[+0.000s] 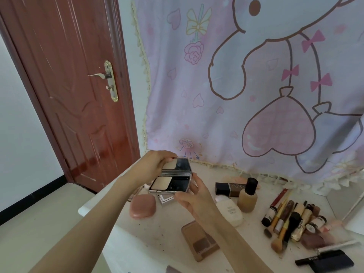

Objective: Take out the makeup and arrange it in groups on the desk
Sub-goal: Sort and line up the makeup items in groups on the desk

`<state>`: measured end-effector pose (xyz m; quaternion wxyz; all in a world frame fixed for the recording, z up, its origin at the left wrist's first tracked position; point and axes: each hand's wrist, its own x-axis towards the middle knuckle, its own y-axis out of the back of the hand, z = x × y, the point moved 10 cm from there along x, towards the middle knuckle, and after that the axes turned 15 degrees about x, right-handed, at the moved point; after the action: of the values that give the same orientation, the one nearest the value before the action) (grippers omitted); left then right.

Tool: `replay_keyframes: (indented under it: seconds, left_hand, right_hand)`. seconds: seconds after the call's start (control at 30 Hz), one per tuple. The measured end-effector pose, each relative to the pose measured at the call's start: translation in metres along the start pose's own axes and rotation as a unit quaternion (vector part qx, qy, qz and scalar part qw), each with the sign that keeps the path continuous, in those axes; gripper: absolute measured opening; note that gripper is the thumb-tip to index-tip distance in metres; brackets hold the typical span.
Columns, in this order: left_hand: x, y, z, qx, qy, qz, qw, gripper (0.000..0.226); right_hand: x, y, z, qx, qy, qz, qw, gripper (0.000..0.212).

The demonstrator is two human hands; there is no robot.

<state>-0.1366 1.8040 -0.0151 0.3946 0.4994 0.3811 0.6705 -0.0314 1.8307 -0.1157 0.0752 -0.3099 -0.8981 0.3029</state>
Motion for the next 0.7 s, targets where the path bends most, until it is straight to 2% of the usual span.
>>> replay_keyframes:
  seconds: [0.13,0.23,0.37,0.5,0.6,0.7]
  left_hand:
    - [0.026,-0.002,-0.034,0.030,0.020,-0.001,0.999,0.024]
    - [0.049,-0.003,-0.057,0.057,0.029,-0.004,0.998,0.024]
    - [0.084,-0.012,-0.093,0.087,0.041,0.000,0.995,0.025]
    - [0.121,-0.033,-0.125,0.126,0.052,-0.014,0.991,0.027]
    - [0.143,-0.048,-0.142,0.148,0.049,-0.010,0.988,0.029]
    - [0.154,-0.065,-0.154,0.159,0.023,-0.020,0.987,0.030]
  right_hand:
    - [0.033,-0.010,0.003,0.062,-0.053,-0.019,0.997,0.043]
    - [0.066,-0.007,0.009,0.061,-0.071,-0.001,0.996,0.054]
    - [0.118,-0.002,0.016,0.005,-0.069,0.025,0.997,0.059]
    - [0.166,0.003,0.018,-0.034,-0.057,0.034,0.997,0.054]
    - [0.200,0.015,0.023,-0.117,-0.035,0.058,0.991,0.046]
    - [0.220,0.022,0.025,-0.262,-0.010,0.066,0.963,0.036]
